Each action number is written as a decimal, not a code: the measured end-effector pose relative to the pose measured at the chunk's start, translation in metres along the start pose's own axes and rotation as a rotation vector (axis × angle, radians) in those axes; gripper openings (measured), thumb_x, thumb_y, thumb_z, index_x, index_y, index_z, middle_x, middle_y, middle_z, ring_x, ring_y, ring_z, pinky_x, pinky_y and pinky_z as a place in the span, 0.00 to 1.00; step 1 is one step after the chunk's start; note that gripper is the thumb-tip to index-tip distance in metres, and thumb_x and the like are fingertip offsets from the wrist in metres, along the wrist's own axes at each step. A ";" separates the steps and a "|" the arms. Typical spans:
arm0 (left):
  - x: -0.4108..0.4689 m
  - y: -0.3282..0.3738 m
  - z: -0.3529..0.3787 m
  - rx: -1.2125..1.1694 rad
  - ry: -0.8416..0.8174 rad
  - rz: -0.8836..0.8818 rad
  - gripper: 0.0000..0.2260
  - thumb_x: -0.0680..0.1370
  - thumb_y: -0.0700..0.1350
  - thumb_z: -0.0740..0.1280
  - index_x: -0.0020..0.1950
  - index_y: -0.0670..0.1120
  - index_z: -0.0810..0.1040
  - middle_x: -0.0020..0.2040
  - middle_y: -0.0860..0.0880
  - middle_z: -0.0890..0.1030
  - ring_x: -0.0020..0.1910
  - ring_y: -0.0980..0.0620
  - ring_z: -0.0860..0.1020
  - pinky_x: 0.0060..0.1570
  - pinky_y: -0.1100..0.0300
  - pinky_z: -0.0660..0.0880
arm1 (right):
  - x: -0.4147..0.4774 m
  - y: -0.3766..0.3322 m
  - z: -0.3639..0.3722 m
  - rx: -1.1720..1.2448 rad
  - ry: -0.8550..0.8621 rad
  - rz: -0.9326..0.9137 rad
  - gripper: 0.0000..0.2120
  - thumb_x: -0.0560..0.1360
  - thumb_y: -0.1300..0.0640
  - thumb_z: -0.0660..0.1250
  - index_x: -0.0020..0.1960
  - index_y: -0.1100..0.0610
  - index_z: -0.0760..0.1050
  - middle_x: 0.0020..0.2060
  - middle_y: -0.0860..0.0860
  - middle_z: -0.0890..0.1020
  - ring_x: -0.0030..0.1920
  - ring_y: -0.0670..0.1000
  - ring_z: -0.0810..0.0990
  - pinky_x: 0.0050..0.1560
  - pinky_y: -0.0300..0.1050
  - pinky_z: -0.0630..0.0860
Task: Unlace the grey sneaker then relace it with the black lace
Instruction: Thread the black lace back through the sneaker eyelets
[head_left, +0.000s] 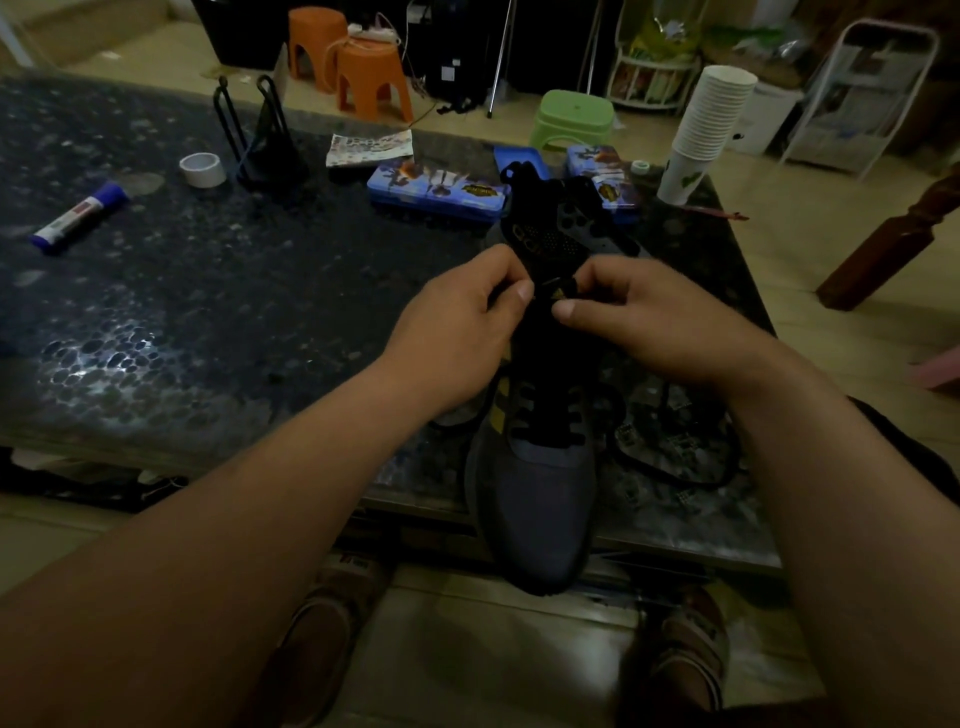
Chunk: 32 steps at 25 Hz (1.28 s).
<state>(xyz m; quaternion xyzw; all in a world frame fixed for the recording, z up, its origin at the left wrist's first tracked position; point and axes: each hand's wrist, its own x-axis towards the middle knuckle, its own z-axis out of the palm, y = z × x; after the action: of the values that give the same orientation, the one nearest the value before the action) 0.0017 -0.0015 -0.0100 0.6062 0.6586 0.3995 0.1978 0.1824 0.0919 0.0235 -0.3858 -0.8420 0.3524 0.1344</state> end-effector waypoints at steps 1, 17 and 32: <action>0.001 -0.001 0.000 -0.016 0.006 -0.007 0.06 0.85 0.51 0.63 0.50 0.52 0.76 0.39 0.51 0.77 0.39 0.50 0.76 0.42 0.42 0.77 | 0.000 0.002 0.001 -0.032 -0.020 0.016 0.12 0.80 0.48 0.70 0.50 0.57 0.80 0.42 0.54 0.83 0.41 0.54 0.81 0.43 0.50 0.74; -0.016 0.003 0.002 -0.416 -0.068 -0.270 0.05 0.81 0.44 0.72 0.48 0.46 0.87 0.41 0.50 0.87 0.39 0.63 0.81 0.39 0.71 0.74 | 0.006 0.016 0.015 0.620 0.036 0.081 0.12 0.81 0.56 0.69 0.42 0.60 0.72 0.38 0.55 0.69 0.41 0.53 0.70 0.46 0.45 0.69; -0.018 -0.006 0.004 -0.174 -0.134 -0.198 0.06 0.81 0.46 0.71 0.44 0.51 0.84 0.35 0.55 0.82 0.34 0.61 0.77 0.38 0.65 0.74 | 0.004 0.020 0.015 0.637 0.021 0.073 0.11 0.81 0.56 0.69 0.43 0.60 0.73 0.42 0.55 0.71 0.45 0.53 0.72 0.52 0.48 0.70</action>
<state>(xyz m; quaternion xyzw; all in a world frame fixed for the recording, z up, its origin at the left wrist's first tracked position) 0.0042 -0.0171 -0.0204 0.5441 0.6634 0.3923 0.3316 0.1838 0.0968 -0.0012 -0.3582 -0.6735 0.5987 0.2445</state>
